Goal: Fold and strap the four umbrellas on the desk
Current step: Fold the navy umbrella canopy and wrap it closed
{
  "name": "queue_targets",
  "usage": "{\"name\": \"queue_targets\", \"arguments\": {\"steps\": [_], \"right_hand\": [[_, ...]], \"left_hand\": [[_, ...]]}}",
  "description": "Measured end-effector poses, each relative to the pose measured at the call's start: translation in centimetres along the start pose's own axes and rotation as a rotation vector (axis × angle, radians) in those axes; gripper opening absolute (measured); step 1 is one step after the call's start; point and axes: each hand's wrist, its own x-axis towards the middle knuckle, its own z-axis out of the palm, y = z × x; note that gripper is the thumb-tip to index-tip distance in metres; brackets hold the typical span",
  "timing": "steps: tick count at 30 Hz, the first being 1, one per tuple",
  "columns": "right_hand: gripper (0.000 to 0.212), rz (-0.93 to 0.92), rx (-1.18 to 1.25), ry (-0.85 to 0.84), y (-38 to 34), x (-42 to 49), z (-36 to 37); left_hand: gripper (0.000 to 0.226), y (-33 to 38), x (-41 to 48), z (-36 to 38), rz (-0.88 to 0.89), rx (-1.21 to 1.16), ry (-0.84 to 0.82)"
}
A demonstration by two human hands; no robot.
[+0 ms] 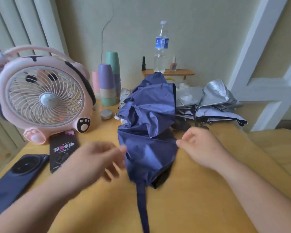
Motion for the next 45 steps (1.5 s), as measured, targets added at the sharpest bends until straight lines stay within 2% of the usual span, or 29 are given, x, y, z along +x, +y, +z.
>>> {"name": "queue_targets", "arguments": {"steps": [2, 3, 6, 10, 14, 16, 20, 23, 26, 30, 32, 33, 35, 36, 37, 39, 42, 45], "right_hand": [[0.027, 0.075, 0.132, -0.168, -0.5, -2.0, 1.2], [0.035, 0.092, 0.191, -0.196, -0.7, -2.5, 1.8], [0.052, 0.12, 0.301, -0.102, -1.1, -2.1, 3.0], [0.056, 0.203, 0.314, 0.019, -0.6, 1.0, 3.0], [0.04, 0.117, 0.107, 0.005, -0.6, 3.3, 2.6], [0.03, 0.063, 0.093, 0.028, -0.1, 3.8, 2.9], [0.038, 0.036, 0.314, 0.093, 0.9, 3.3, 3.7], [0.043, 0.111, 0.644, 0.105, 0.6, 2.7, 3.5], [0.059, 0.118, 0.845, -0.003, 0.7, 2.3, 3.3], [0.085, -0.056, 0.784, -0.22, 0.3, 0.8, 3.5], [0.092, -0.101, 0.791, -0.262, -0.1, 0.3, 3.3], [0.094, -0.126, 0.813, -0.263, -0.3, 0.2, 3.1], [0.095, -0.19, 0.904, -0.226, -0.7, 0.0, 2.7], [0.094, -0.211, 0.955, -0.207, -0.8, 0.0, 2.5], [0.094, -0.212, 0.993, -0.194, -0.7, 0.1, 2.4], [0.094, -0.183, 1.043, -0.173, -0.6, 0.1, 2.1], [0.096, -0.152, 1.156, -0.218, -0.7, 0.1, 1.8], [0.1, -0.121, 1.168, -0.282, -0.7, 0.0, 1.7]], "left_hand": [[0.024, -0.5, 4.5, -1.0, -0.049, -0.057, 0.194], [0.02, -1.0, 6.4, -0.9, -0.085, -0.066, 0.216], [0.04, -2.5, 10.6, -0.1, -0.11, -0.117, 0.208], [0.015, -2.7, 12.1, 0.9, -0.023, 0.04, 0.219], [0.009, -2.7, 11.2, 1.3, 0.037, 0.08, 0.18], [0.006, -2.6, 10.9, 1.1, 0.081, 0.138, 0.213], [0.01, -3.5, 11.3, 0.7, 0.068, 0.176, 0.391], [0.013, -3.9, 11.6, 1.2, 0.108, 0.223, 0.464], [0.017, -3.9, 11.4, 1.4, 0.183, 0.238, 0.509], [0.01, -3.4, 10.4, 1.5, 0.271, 0.184, 0.542], [0.023, -2.7, 9.7, 1.8, 0.271, 0.016, 0.515], [0.037, -2.3, 9.3, 1.9, 0.247, -0.144, 0.451], [0.071, -1.7, 8.6, 2.0, 0.168, -0.566, 0.24], [0.085, -1.6, 8.4, 2.0, 0.131, -0.683, 0.146], [0.101, -1.6, 8.1, 2.0, 0.111, -0.668, 0.083], [0.12, -1.5, 7.5, 2.1, 0.1, -0.404, 0.02], [0.114, -1.7, 7.1, 2.2, 0.089, -0.073, 0.018], [0.1, -1.6, 7.1, 2.3, 0.087, 0.061, 0.062]]}}
